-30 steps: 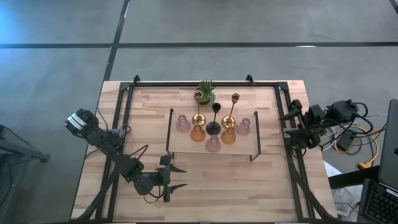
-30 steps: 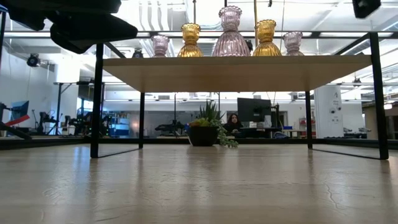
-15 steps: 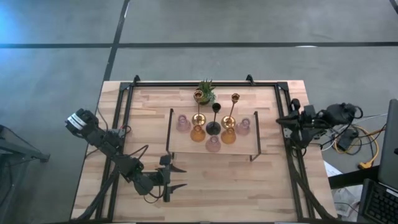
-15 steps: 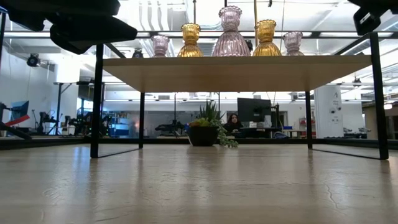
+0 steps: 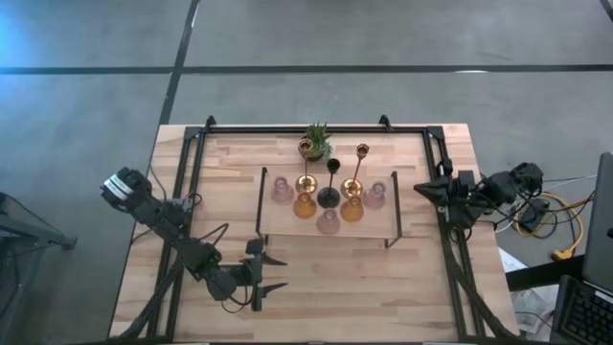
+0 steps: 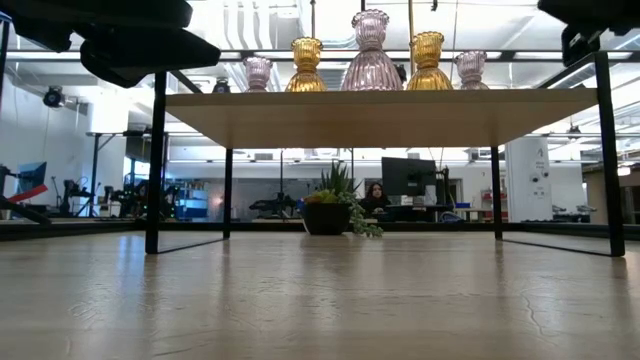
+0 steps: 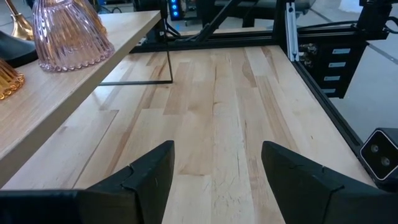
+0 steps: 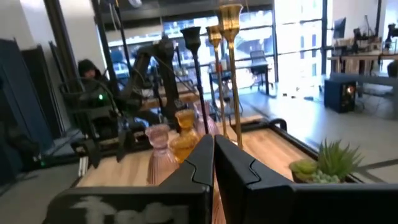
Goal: Pick & Place candle stick holders
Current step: Return to Home Position
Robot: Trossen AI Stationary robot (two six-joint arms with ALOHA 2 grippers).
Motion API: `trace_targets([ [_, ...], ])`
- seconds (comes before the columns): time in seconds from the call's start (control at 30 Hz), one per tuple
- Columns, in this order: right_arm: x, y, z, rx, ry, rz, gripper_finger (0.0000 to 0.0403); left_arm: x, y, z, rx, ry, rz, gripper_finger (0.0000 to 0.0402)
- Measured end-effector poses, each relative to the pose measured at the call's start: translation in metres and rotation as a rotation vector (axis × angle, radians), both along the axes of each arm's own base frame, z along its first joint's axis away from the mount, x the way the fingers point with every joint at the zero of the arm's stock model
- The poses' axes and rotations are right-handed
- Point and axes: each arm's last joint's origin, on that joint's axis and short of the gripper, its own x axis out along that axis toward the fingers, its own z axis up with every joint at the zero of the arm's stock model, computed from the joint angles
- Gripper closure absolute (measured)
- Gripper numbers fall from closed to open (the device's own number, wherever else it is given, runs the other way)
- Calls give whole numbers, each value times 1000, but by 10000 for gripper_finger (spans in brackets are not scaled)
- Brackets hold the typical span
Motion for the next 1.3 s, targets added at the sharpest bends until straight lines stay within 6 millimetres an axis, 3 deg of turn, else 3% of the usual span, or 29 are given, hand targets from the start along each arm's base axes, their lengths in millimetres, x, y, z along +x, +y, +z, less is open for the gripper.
trace_targets([
  [0.33,13,8,-19,-14,-47,55,395,0,0,0,-1,-1,0,156],
  [0.47,16,13,-12,-51,-115,139,395,0,0,0,-1,-1,0,156],
  [0.73,28,15,7,-127,-41,167,395,0,0,0,0,0,0,156],
  [1.03,39,4,-5,-68,68,81,395,0,0,0,1,1,0,156],
  [1.3,39,-6,-11,-36,102,111,395,0,0,0,1,1,0,156],
])
